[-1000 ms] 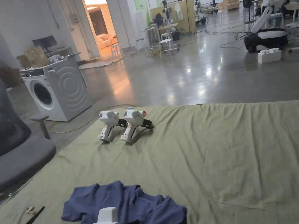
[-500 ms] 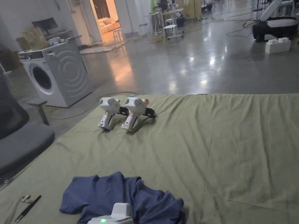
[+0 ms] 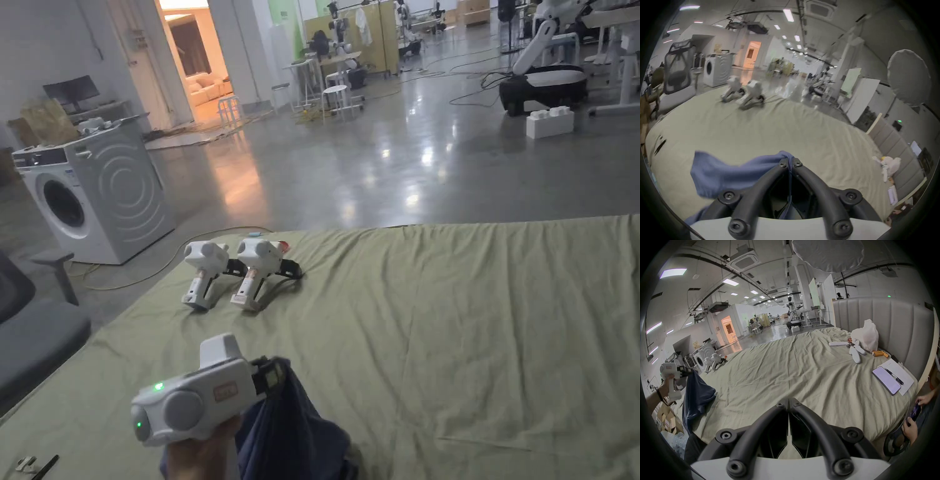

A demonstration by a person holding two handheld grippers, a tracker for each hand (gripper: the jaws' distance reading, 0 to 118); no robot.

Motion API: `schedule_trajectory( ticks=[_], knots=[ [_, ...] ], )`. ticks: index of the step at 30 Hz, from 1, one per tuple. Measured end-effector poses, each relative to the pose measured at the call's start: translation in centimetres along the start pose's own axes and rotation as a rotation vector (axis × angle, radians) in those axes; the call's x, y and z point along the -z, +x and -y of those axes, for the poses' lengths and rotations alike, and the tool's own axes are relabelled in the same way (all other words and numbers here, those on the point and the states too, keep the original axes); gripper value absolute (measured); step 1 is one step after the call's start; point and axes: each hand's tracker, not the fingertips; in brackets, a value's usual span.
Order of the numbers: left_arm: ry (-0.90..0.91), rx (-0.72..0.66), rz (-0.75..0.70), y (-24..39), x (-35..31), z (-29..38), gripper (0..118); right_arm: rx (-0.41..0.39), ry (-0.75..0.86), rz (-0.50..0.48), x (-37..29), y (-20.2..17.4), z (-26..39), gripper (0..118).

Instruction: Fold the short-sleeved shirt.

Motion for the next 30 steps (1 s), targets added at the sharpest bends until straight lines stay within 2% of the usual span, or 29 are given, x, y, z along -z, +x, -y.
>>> schedule_trajectory(
  ticks=[1, 3, 5, 9, 12, 16, 19, 22, 23, 24, 25, 26, 27, 28, 30],
  knots=[
    [0.029, -0.015, 0.06, 1.5, -0.2, -0.6, 0, 0.01, 0.005, 0.004, -2.4, -3.3, 3.1, 0],
    [0.049, -0.057, 0.182, 4.7, -0.2, -1.4, 0, 0.02, 0.012, 0.012, -2.8, -2.9, 3.2, 0],
    [0.074, 0.052, 0.251, 9.7, 0.0, -1.3, 0, 0.025, 0.017, 0.027, -3.0, -2.4, 3.4, 0],
    [-0.024, 0.218, 0.477, 20.7, 1.6, 2.5, 0, 0.053, 0.042, 0.042, -4.1, -1.7, 3.4, 0],
    [-0.147, 0.317, 0.581, 27.8, 3.2, 9.5, 0, 0.058, 0.058, 0.068, -5.2, -1.1, 3.7, 0],
    [-0.37, 0.416, 0.688, 34.0, 3.7, 22.1, 0, 0.075, 0.054, 0.108, -6.6, 0.3, 4.7, 0],
    [-0.519, 0.487, 0.74, 36.6, 2.0, 30.6, 0, 0.094, 0.035, 0.141, -7.5, 1.2, 5.7, 0],
    [-0.631, 0.5, 0.891, 38.0, -0.8, 35.8, 0, 0.117, 0.014, 0.163, -8.0, 2.0, 6.9, 0],
    [-0.647, 0.522, 0.892, 38.3, -1.8, 36.9, 0, 0.124, 0.008, 0.172, -8.1, 2.2, 7.1, 0],
    [-0.643, 0.56, 0.868, 38.6, -2.5, 37.9, 7, 0.128, 0.004, 0.174, -8.1, 2.2, 7.3, 0],
    [-0.615, 0.555, 0.864, 38.6, -3.0, 38.5, 26, 0.132, 0.002, 0.175, -8.1, 2.1, 7.3, 0],
    [-0.591, 0.572, 0.834, 38.3, -3.0, 38.3, 56, 0.136, 0.001, 0.174, -8.0, 2.1, 7.3, 0],
    [-0.597, 0.539, 0.867, 37.9, -3.2, 38.1, 85, 0.137, 0.002, 0.172, -8.0, 2.0, 7.2, 0],
    [-0.587, 0.493, 0.875, 37.4, -3.5, 37.1, 90, 0.133, 0.008, 0.166, -8.0, 1.8, 7.1, 0],
    [-0.483, 0.457, 0.849, 35.7, -4.5, 33.9, 88, 0.108, 0.026, 0.143, -7.8, 1.3, 6.6, 0]
  ],
)
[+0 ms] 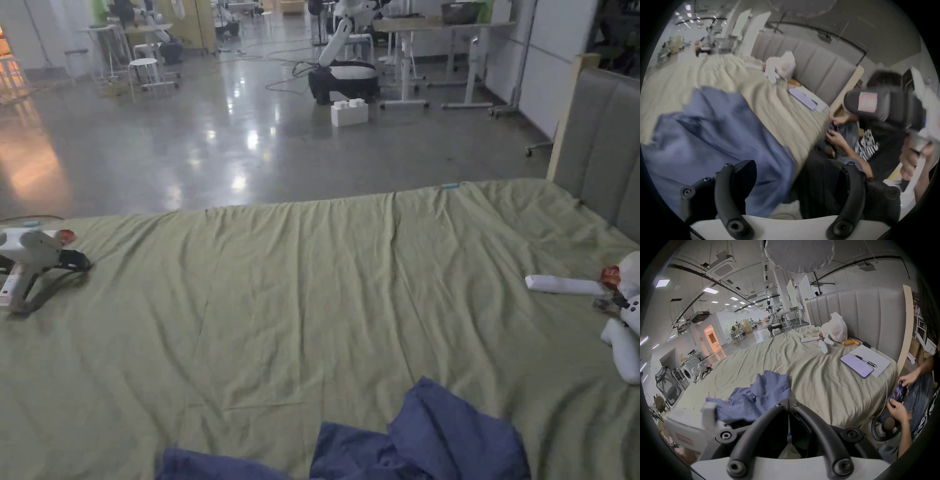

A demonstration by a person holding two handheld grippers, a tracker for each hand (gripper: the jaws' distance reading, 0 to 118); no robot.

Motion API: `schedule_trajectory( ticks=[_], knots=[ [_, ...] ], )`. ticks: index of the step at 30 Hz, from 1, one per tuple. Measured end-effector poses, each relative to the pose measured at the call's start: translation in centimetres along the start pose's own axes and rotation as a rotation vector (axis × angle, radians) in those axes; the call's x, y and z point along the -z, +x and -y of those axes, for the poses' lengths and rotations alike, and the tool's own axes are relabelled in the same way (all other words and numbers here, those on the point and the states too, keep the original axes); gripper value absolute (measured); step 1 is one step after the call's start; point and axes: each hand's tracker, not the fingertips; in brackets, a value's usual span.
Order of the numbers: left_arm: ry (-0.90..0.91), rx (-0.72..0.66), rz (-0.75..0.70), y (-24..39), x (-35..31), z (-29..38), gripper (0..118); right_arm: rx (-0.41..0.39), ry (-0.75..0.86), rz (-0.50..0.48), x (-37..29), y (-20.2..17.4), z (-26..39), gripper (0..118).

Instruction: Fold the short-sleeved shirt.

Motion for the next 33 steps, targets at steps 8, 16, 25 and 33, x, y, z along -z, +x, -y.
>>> schedule_trajectory(
  ticks=[8, 16, 25, 33],
  knots=[
    [0.475, 0.061, -0.529, -3.1, -20.9, -4.8, 88, -0.11, 0.113, -0.131, 1.2, -4.4, -2.7, 0],
    [0.603, 0.122, -0.993, -2.0, -33.7, -2.1, 38, -0.209, 0.215, -0.202, -0.5, -8.3, -6.1, 0],
    [0.607, 0.094, -1.001, -0.2, -36.3, -0.6, 0, -0.269, 0.29, -0.196, -2.4, -9.6, -7.6, 0],
    [0.634, 0.086, -0.953, 0.2, -36.1, -0.8, 0, -0.282, 0.288, -0.191, -2.4, -9.7, -7.5, 0]
  ],
)
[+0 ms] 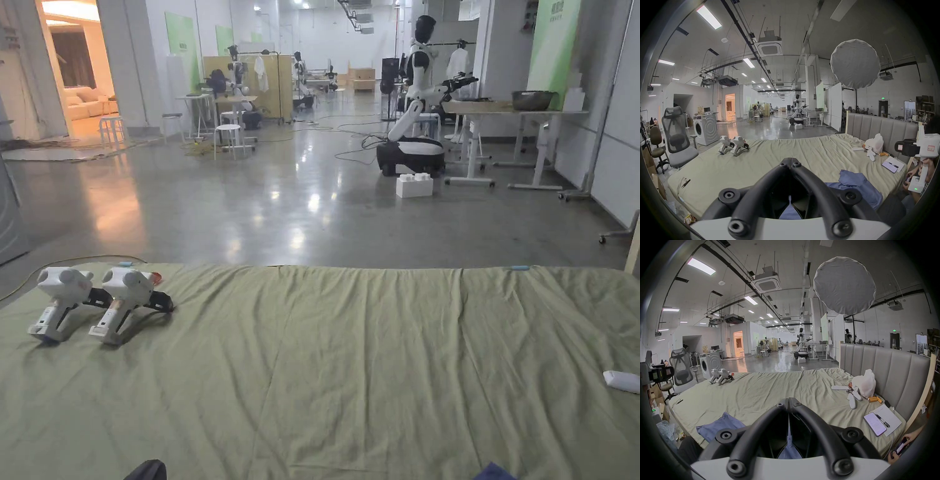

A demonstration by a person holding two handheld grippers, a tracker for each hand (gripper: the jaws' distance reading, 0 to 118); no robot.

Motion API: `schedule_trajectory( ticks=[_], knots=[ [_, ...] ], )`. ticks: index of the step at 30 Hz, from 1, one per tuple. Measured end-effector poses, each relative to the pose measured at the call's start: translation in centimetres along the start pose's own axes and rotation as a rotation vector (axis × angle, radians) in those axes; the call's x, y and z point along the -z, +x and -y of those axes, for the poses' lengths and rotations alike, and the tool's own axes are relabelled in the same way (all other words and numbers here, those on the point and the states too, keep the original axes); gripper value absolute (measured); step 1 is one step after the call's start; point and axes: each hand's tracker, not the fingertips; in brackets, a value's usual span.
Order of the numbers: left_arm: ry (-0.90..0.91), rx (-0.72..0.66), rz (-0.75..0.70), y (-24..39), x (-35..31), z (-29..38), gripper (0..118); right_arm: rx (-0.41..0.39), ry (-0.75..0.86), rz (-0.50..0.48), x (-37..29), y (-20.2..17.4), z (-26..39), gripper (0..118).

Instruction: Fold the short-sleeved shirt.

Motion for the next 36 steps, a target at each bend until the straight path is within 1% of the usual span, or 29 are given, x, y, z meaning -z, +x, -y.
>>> schedule_trajectory(
  ticks=[10, 14, 16, 17, 21, 23, 24, 25, 27, 31, 33, 36],
  knots=[
    [-0.066, -0.027, 0.02, -0.4, 0.9, 0.5, 0, 0.014, -0.023, -0.008, 0.5, 0.2, 0.7, 0],
    [-0.166, -0.147, 0.066, -1.6, 2.6, 1.4, 0, 0.033, -0.057, -0.01, 0.7, 0.5, 1.6, 0],
    [-0.238, -0.172, 0.075, -2.2, 4.3, 2.1, 0, 0.046, -0.077, -0.008, 0.7, 0.7, 2.3, 0],
    [-0.264, -0.178, 0.083, -2.4, 5.3, 2.6, 4, 0.051, -0.089, -0.008, 0.8, 0.9, 2.7, 0],
    [-0.399, -0.201, 0.175, -3.3, 11.1, 5.0, 44, 0.063, -0.141, -0.002, 1.3, 1.6, 4.2, 0],
    [-0.464, -0.232, 0.199, -3.5, 15.0, 6.3, 54, 0.064, -0.164, 0.006, 1.5, 2.0, 4.7, 0],
    [-0.488, -0.242, 0.21, -3.6, 17.0, 7.4, 61, 0.067, -0.168, 0.011, 1.5, 2.2, 5.0, 0],
    [-0.532, -0.243, 0.197, -3.6, 19.2, 8.2, 65, 0.073, -0.175, 0.017, 1.6, 2.5, 5.2, 0],
    [-0.598, -0.192, 0.167, -3.3, 23.5, 10.6, 70, 0.091, -0.197, 0.032, 1.7, 3.3, 5.8, 0],
    [-0.763, -0.149, 0.109, -3.1, 30.1, 15.5, 71, 0.106, -0.232, 0.079, 1.6, 4.5, 6.5, 0],
    [-0.79, -0.148, 0.055, -3.2, 31.6, 17.5, 71, 0.119, -0.257, 0.104, 1.5, 5.3, 7.0, 0],
    [-0.825, -0.176, 0.043, -3.2, 32.6, 19.1, 72, 0.137, -0.288, 0.135, 1.5, 6.1, 7.8, 0]
  ],
)
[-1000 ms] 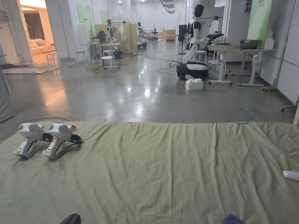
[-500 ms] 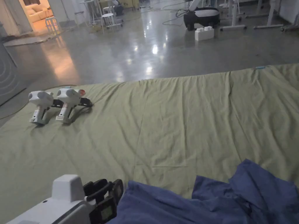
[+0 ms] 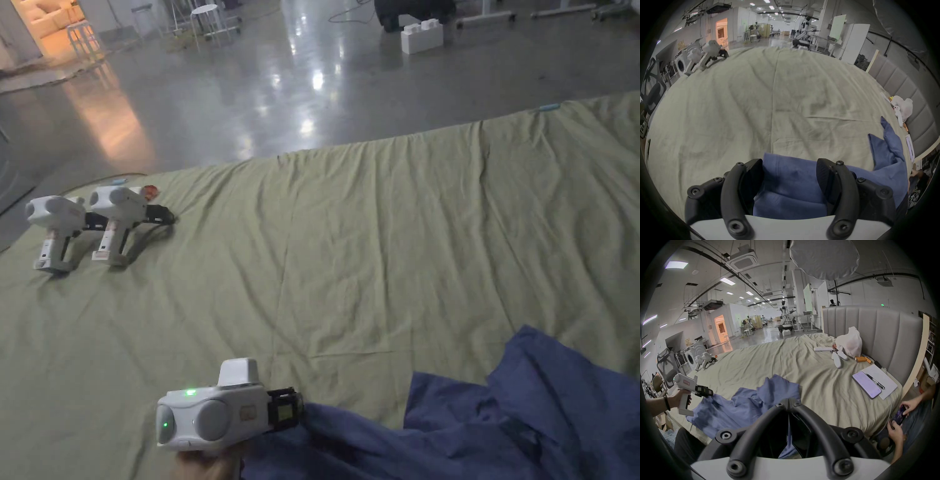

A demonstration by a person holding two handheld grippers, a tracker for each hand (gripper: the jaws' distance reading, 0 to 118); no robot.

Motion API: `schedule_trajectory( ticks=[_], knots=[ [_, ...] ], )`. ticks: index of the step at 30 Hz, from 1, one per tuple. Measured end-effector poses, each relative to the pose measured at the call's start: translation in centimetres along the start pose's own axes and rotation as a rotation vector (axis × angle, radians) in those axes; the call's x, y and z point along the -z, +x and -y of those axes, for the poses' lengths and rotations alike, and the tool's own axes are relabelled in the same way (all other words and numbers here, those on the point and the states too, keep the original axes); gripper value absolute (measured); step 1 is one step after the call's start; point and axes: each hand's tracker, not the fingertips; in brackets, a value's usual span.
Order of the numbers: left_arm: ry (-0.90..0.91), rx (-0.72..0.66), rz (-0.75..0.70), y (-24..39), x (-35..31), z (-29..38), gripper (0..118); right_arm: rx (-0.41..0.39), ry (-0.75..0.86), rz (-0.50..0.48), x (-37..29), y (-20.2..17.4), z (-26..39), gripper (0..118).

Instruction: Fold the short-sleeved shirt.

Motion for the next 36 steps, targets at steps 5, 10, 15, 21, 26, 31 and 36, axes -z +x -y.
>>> schedule_trajectory(
  ticks=[5, 10, 15, 21, 26, 31, 36],
  knots=[
    [0.007, 0.119, -0.038, 1.5, 1.1, 1.0, 43, 0.004, -0.033, 0.017, 0.7, 0.3, 0.4, 0],
    [-0.028, 0.213, -0.075, 3.7, 1.8, 1.3, 3, 0.01, -0.053, -0.002, 2.3, 0.1, 0.3, 0],
    [-0.038, 0.151, -0.048, 2.7, 2.2, 1.3, 3, 0.072, -0.201, -0.066, 9.2, 0.5, -2.1, 30],
    [-0.052, 0.117, -0.036, 2.5, 2.1, 1.0, 3, 0.086, -0.399, 0.037, 23.0, 2.8, -1.6, 87],
    [-0.061, 0.114, -0.028, 2.4, 2.1, 0.9, 3, -0.078, -0.514, 0.088, 28.0, 1.9, -0.1, 70],
    [-0.052, 0.11, -0.021, 2.1, 2.2, 1.0, 3, -0.178, -0.466, 0.07, 25.7, -0.7, -0.3, 9],
    [0.053, 0.017, 0.037, 1.1, -1.9, 0.5, 0, -0.009, -0.386, 0.022, 22.9, 1.5, -2.6, 3]
  ],
)
